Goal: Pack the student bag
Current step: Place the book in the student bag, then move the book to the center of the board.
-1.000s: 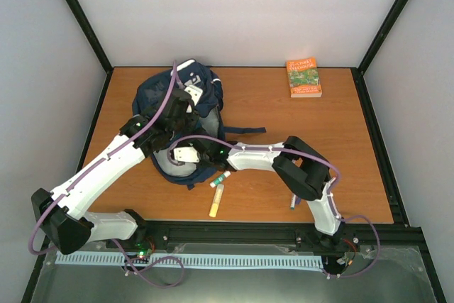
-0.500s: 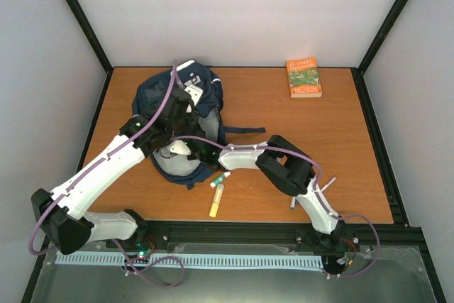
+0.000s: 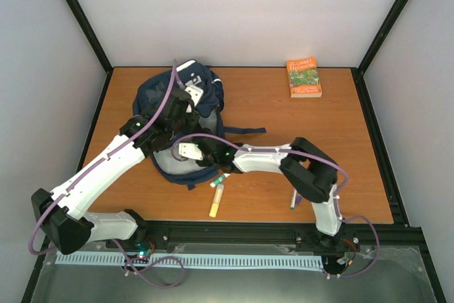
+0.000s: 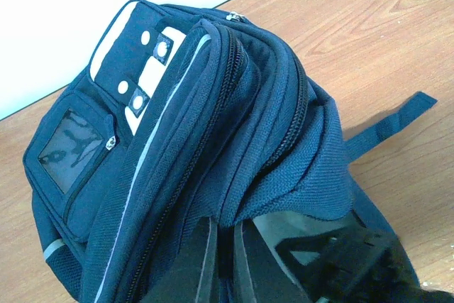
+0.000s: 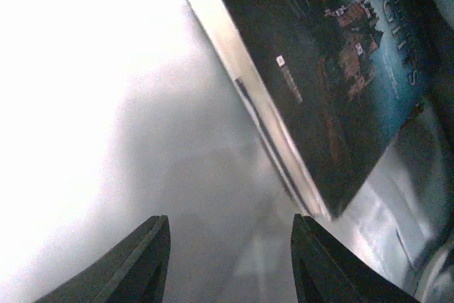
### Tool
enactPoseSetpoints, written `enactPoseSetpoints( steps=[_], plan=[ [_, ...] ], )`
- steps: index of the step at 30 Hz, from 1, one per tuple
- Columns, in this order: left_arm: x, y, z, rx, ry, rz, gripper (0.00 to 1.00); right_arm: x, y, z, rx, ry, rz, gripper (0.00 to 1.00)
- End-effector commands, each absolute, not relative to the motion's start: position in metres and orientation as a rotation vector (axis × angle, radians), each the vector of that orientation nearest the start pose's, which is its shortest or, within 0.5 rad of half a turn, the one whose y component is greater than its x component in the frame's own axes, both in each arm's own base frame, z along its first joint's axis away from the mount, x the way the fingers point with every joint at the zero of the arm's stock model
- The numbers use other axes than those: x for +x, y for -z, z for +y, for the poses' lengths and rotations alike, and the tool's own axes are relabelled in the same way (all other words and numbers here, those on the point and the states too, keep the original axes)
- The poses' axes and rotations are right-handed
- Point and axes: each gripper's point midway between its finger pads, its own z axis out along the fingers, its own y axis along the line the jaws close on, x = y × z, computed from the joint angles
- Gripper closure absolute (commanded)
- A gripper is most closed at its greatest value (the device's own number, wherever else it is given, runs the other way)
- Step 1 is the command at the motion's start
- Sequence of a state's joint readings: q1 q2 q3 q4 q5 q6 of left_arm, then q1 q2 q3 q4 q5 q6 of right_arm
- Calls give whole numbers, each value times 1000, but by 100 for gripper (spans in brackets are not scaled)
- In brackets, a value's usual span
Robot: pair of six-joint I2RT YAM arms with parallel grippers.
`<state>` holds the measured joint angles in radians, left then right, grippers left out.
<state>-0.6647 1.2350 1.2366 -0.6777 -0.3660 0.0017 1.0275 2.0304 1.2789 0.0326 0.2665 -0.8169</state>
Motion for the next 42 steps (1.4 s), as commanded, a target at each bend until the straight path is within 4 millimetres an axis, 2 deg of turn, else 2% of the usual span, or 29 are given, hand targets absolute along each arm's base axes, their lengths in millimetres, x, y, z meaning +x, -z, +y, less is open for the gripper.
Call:
enactPoseSetpoints(
  steps=[1,4,8,12,16,20,24,28,31,35,39,42],
  plan=[
    [333,-320,-185,441,53,2004,98,281,-75,405,-1760,74,1583,51],
    [335,-315,-187,442,45,2021,98,258,-75,382,-1799,22,1618,50],
    [338,-304,-193,466,56,2052,96,238,-75,349,-1800,-40,1706,50],
    [339,-288,-208,518,109,2118,93,236,-102,323,-1681,-209,1800,48],
    [345,-282,-214,509,113,2146,94,251,-103,310,-1616,-223,1820,48],
    [363,-299,-206,424,21,2117,97,271,-105,306,-1537,-252,1869,48],
    [381,-316,-194,353,-98,2078,99,306,-113,307,-1445,-249,1924,49],
    [402,-342,-187,267,-38,2064,99,325,-136,314,-1394,-317,1940,50],
    [407,-365,-190,264,16,2040,99,323,-160,310,-1366,-343,1901,50],
    [403,-388,-190,273,47,2012,99,311,-180,296,-1342,-369,1878,50],
    [409,-391,-176,244,-48,1986,99,300,-194,278,-1299,-377,1872,49],
    [428,-394,-159,201,-123,1976,99,292,-200,267,-1270,-381,1879,49]
  ],
)
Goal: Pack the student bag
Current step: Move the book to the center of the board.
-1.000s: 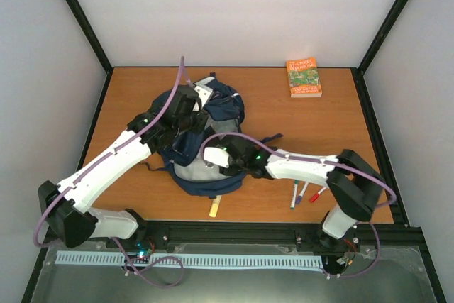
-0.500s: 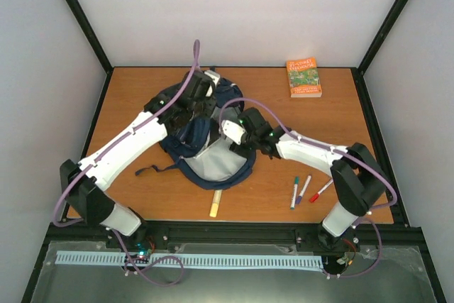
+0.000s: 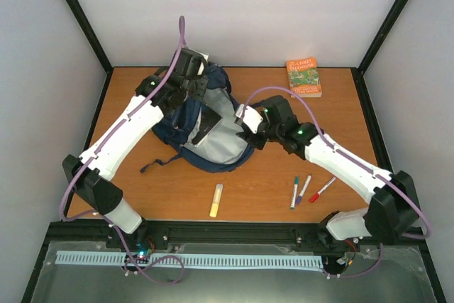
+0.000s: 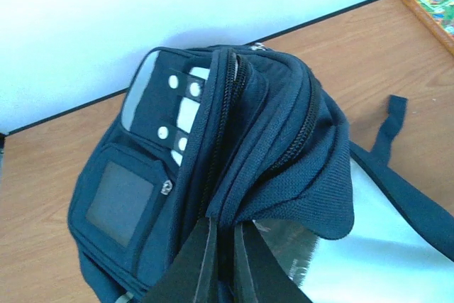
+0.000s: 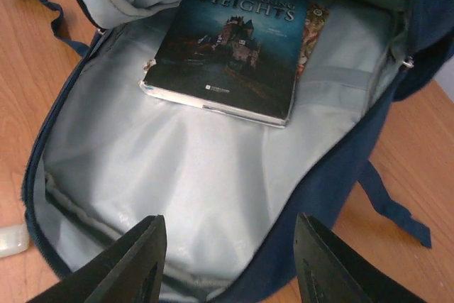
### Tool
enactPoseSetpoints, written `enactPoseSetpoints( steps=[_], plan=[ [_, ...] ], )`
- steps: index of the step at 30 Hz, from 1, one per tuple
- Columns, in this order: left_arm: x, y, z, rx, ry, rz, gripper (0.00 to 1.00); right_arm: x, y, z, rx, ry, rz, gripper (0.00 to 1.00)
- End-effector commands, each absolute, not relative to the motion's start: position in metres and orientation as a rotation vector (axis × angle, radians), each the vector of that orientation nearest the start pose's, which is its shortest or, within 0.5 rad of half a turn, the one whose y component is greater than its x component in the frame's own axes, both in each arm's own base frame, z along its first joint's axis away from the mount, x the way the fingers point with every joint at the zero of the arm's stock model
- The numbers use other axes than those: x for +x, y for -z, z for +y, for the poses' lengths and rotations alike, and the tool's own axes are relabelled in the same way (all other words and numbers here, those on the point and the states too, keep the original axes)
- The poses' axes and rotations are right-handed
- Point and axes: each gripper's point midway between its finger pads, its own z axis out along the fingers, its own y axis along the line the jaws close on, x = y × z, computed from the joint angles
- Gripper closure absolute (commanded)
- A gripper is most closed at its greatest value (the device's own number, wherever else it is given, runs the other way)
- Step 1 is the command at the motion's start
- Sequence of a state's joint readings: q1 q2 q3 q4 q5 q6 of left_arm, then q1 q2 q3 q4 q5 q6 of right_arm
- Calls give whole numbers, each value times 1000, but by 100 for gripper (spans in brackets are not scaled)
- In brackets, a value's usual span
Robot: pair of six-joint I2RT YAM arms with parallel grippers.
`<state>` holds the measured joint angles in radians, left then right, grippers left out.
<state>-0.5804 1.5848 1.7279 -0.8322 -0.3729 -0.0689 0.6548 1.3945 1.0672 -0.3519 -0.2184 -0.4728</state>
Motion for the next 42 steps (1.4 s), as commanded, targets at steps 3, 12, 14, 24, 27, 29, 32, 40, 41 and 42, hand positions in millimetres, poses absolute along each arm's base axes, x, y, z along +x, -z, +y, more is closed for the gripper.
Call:
enactPoseSetpoints(
  steps=[3,12,14,24,27,29,32,40,41,42],
  plan=[
    [448,-405,-143,144,-148,1968,99,286,-204,258,-1235,-390,1887,49],
    [482,-331,-165,205,-70,2150,99,286,-197,236,-1171,-413,1926,49],
    [484,-301,-168,221,-76,2203,99,287,-193,235,-1168,-419,1937,49],
    [442,-198,-175,246,-4,2447,95,293,-197,222,-1110,-482,1963,49],
    [414,-167,-187,291,35,2529,90,301,-202,211,-1065,-483,1976,47],
    [399,-151,-195,330,45,2568,81,311,-206,197,-1015,-473,1990,46],
    [384,-140,-207,372,75,2596,64,331,-207,170,-926,-480,2036,45],
    [367,-176,-232,344,315,2522,35,410,-184,61,-583,-445,2249,41],
    [366,-182,-235,342,351,2505,33,419,-179,50,-553,-439,2277,41],
    [363,-191,-238,339,387,2480,31,429,-172,38,-519,-430,2308,40]
  ],
)
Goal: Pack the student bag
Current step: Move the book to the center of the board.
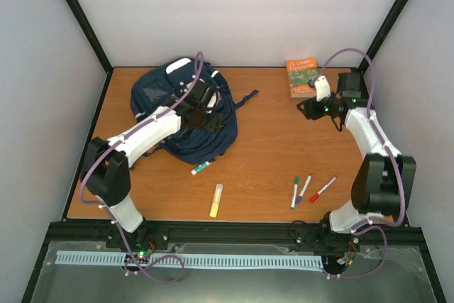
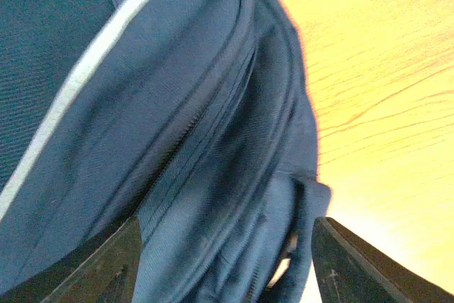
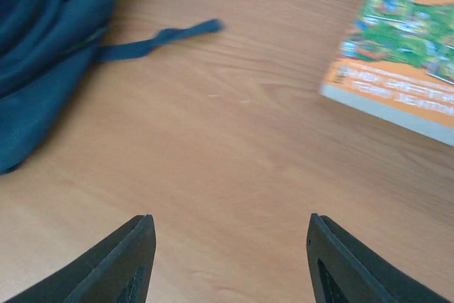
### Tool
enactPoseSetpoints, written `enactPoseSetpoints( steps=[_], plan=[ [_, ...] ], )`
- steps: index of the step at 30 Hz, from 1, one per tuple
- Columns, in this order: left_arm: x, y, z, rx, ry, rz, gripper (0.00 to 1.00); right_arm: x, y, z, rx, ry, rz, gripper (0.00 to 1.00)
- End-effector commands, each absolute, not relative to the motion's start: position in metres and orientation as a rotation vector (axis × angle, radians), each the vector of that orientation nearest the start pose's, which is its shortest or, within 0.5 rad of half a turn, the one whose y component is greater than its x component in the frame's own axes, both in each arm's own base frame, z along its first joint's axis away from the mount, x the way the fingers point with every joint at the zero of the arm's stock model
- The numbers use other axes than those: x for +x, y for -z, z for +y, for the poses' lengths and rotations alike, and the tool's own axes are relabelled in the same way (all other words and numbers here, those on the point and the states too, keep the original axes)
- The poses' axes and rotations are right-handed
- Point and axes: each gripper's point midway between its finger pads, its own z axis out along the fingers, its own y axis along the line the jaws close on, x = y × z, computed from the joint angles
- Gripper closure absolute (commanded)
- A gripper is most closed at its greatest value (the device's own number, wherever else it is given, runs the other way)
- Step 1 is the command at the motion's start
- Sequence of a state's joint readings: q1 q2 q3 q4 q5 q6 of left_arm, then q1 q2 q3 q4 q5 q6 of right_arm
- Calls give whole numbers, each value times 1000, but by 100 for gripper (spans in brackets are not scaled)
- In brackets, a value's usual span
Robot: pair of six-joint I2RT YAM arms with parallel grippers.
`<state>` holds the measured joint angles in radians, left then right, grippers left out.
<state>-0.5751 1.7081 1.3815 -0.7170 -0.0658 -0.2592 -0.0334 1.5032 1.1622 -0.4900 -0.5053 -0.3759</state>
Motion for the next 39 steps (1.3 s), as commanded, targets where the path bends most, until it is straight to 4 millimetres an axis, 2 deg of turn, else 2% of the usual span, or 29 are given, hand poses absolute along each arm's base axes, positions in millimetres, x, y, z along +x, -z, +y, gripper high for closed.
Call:
enactPoseSetpoints(
  steps=[1,5,7,8,14,15,16,20,24,29,31,39],
  plan=[
    [361,-196,-241,336,421,2460,30,438,-167,28,-491,-422,2332,40],
    [349,-206,-254,340,573,2419,19,479,-146,-10,-395,-369,2407,38],
    [343,-206,-261,343,638,2419,2,501,-136,-25,-355,-333,2434,38],
    [340,-205,-264,345,670,2421,1,511,-130,-31,-336,-326,2449,38],
    [327,-201,-279,346,781,2400,0,573,-103,-56,-218,-288,2488,39],
    [326,-199,-279,336,790,2404,0,582,-91,-59,-198,-287,2502,39],
    [325,-196,-280,332,797,2412,0,591,-86,-61,-186,-282,2501,39],
    [320,-187,-283,347,808,2424,0,628,-89,-71,-149,-261,2447,39],
    [312,-186,-286,374,837,2419,0,641,-76,-73,-106,-270,2435,40],
    [307,-190,-288,372,870,2405,0,636,-47,-63,-81,-374,2478,46],
    [306,-192,-287,370,874,2399,0,632,-39,-56,-76,-436,2494,51],
    [304,-187,-287,364,879,2406,0,620,-28,-35,-72,-613,2515,74]
  ],
)
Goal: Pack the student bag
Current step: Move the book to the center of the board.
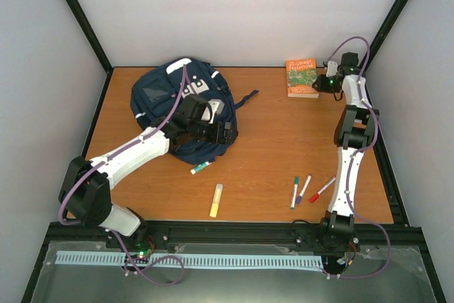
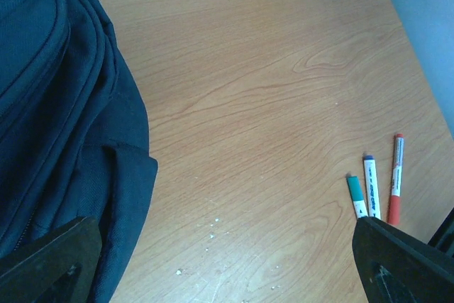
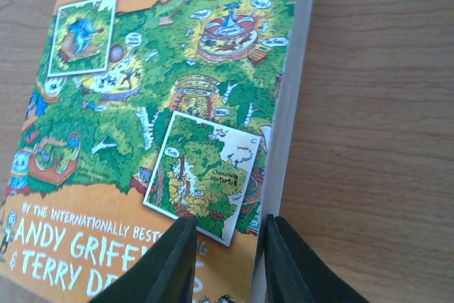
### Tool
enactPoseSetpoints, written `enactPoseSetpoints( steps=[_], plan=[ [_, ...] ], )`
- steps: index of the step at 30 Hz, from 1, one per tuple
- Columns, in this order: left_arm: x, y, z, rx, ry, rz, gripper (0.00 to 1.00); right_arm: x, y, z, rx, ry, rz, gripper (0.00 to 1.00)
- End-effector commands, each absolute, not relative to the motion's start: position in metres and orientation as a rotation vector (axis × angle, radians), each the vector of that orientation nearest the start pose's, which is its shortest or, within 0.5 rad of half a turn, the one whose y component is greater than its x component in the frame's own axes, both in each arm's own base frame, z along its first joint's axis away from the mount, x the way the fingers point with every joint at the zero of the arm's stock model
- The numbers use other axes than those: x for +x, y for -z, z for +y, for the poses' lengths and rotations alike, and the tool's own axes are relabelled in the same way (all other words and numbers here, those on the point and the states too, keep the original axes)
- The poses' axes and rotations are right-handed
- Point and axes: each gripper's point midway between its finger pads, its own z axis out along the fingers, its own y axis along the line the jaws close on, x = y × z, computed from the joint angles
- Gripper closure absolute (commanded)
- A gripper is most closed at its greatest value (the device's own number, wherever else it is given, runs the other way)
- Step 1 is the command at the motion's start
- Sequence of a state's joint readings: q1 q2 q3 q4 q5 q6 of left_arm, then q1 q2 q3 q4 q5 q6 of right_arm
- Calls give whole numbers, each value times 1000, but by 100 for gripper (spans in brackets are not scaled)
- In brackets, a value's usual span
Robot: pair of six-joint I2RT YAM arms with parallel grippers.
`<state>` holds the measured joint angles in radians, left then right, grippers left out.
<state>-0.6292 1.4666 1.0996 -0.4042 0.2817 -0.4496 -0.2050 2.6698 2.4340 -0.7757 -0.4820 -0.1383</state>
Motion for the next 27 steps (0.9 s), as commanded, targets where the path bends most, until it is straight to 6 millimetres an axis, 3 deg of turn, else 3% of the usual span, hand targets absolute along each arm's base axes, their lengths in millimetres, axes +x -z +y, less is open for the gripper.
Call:
enactPoseSetpoints(
  steps=[1,7,13,20,27],
  plan=[
    [303,-187,-286,360,883,2405,0,618,-27,-33,-68,-632,2519,76],
    [300,-185,-280,342,868,2403,0,600,-7,-23,-60,-653,2607,86],
    [298,-184,-277,326,861,2408,0,571,18,-6,-178,-573,2751,92],
    [296,-184,-277,303,880,2400,0,518,40,15,-311,-597,2884,94],
    [296,-181,-272,264,873,2402,0,456,47,27,-405,-655,2948,94]
  ],
)
